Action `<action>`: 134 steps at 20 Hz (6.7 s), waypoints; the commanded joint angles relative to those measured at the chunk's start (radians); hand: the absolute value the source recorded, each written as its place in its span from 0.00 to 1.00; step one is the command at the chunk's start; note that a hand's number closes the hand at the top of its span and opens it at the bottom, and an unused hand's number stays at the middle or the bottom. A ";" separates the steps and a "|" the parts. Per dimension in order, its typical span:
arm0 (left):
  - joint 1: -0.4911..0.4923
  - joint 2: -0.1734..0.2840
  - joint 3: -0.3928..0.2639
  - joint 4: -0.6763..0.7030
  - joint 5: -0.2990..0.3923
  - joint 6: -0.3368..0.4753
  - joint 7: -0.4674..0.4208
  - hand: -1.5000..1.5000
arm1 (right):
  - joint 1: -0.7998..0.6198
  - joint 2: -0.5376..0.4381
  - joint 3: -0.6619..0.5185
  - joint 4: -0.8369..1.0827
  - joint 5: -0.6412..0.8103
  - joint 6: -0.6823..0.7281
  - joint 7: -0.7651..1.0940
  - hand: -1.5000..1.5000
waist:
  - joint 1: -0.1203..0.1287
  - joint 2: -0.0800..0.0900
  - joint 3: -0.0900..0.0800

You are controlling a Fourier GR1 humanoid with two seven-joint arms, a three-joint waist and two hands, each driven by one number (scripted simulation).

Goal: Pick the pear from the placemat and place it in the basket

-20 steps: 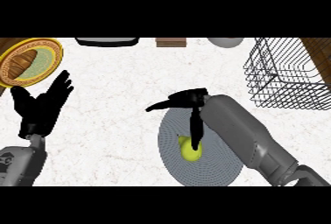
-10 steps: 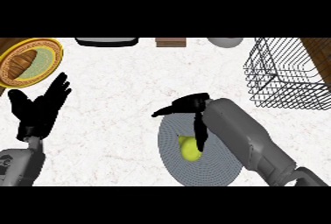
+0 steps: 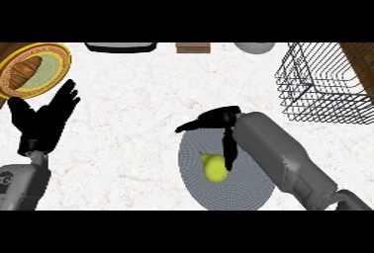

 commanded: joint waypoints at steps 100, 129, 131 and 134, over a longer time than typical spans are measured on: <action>0.035 -0.111 0.074 -0.073 -0.123 -0.040 0.049 0.50 | 0.469 -0.296 -0.924 -0.946 0.037 -0.670 0.616 1.00 | -0.008 -0.002 0.000; 0.023 -0.089 0.139 -0.030 -0.121 -0.099 0.023 0.50 | 0.291 -0.552 -1.427 -0.368 -0.399 -0.595 0.481 0.00 | -0.020 -0.002 0.000; 0.053 -0.121 0.108 -0.097 -0.134 -0.075 0.051 0.50 | 0.341 -0.653 -1.473 -0.291 -0.434 -0.488 0.455 0.00 | -0.018 -0.002 0.001; 0.054 -0.107 0.121 -0.105 -0.116 -0.094 0.063 0.50 | 0.413 -0.739 -1.495 -0.172 -0.451 -0.357 0.373 0.00 | -0.013 -0.001 0.002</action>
